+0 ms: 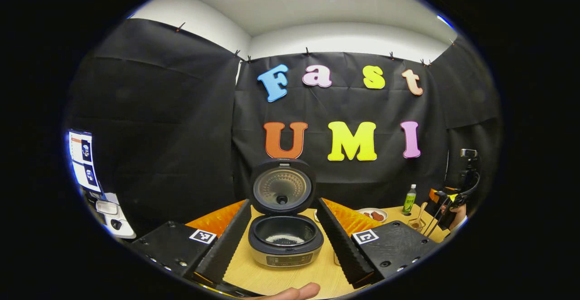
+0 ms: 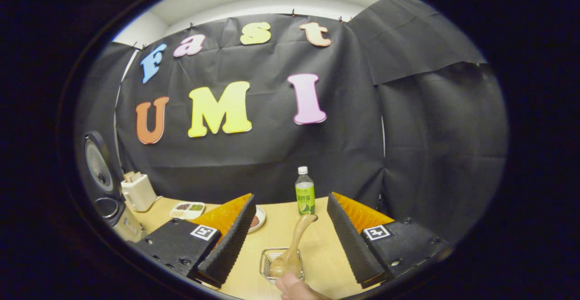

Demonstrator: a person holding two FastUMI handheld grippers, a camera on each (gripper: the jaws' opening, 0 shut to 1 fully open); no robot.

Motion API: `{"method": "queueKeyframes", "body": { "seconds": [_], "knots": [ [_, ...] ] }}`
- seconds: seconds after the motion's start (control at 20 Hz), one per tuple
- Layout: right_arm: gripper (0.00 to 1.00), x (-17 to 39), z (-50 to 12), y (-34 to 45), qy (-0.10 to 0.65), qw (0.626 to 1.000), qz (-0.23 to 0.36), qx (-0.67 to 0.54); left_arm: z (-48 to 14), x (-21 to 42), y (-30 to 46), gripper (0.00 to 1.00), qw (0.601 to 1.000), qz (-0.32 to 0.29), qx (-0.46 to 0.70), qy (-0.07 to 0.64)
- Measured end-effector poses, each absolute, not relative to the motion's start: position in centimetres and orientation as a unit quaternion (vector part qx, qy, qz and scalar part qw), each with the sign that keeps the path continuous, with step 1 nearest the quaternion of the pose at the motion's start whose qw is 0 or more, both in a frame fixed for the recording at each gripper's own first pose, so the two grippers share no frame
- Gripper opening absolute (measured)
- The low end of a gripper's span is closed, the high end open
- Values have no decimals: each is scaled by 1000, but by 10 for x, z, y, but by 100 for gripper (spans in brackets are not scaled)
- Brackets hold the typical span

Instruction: Close the left gripper, press the button to open the rice cooker; take a wooden spoon from the chopstick holder with the right hand, scoop a spoonful of rice and pour it into the rice cooker, then put the wooden spoon back into the chopstick holder.

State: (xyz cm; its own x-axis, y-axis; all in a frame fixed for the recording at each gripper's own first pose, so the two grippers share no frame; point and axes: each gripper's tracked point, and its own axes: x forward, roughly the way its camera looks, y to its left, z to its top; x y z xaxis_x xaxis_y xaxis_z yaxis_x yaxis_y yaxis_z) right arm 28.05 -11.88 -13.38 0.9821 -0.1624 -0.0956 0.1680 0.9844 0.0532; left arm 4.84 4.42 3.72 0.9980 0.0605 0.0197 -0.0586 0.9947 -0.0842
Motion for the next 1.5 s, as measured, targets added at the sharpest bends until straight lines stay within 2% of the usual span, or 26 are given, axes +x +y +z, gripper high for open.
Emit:
{"method": "queueKeyframes", "body": {
  "seconds": [0.15, 0.3, 0.35, 0.4, 0.55, 0.6, 0.7, 0.8, 0.95, 1.1, 1.3, 1.5],
  "knots": [
    [100, 244, -118, -90, 22, 998, -41, 30, 63, 68, 61, 94, 998, 50, -21, -26],
    [100, 205, -104, -70, -19, 1000, -4, 18, 87, 87, 61, 94, 998, 43, -23, -36],
    [99, 196, -107, -70, -26, 999, 0, 21, 96, 96, 62, 84, 998, 39, -29, -38],
    [100, 189, -115, -64, -19, 1000, 6, 19, 105, 104, 63, 94, 998, 37, -36, -40],
    [99, 173, -147, -50, 23, 999, 30, -1, 134, 129, 56, 94, 997, 13, -39, -62],
    [100, 168, -151, -47, 24, 999, 40, -7, 144, 137, 47, 94, 996, -10, -37, -76],
    [100, 161, -155, -44, 28, 998, 54, -4, 159, 157, 48, 94, 995, -18, -29, -93],
    [99, 153, -153, -37, 18, 996, 82, -7, 169, 180, 62, 94, 995, -4, -33, -92],
    [100, 146, -138, -38, -42, 993, 107, -25, 185, 220, 68, 94, 994, 7, -53, -100],
    [100, 145, -152, -34, -55, 989, 134, -12, 168, 274, 88, 94, 995, 42, -55, -76],
    [99, 139, -162, -20, -52, 981, 186, 22, 114, 343, 106, 95, 995, 89, -42, -3],
    [100, 139, -157, -31, -77, 978, 192, 23, 67, 377, 104, 94, 993, 100, -8, 63]
  ]
}}
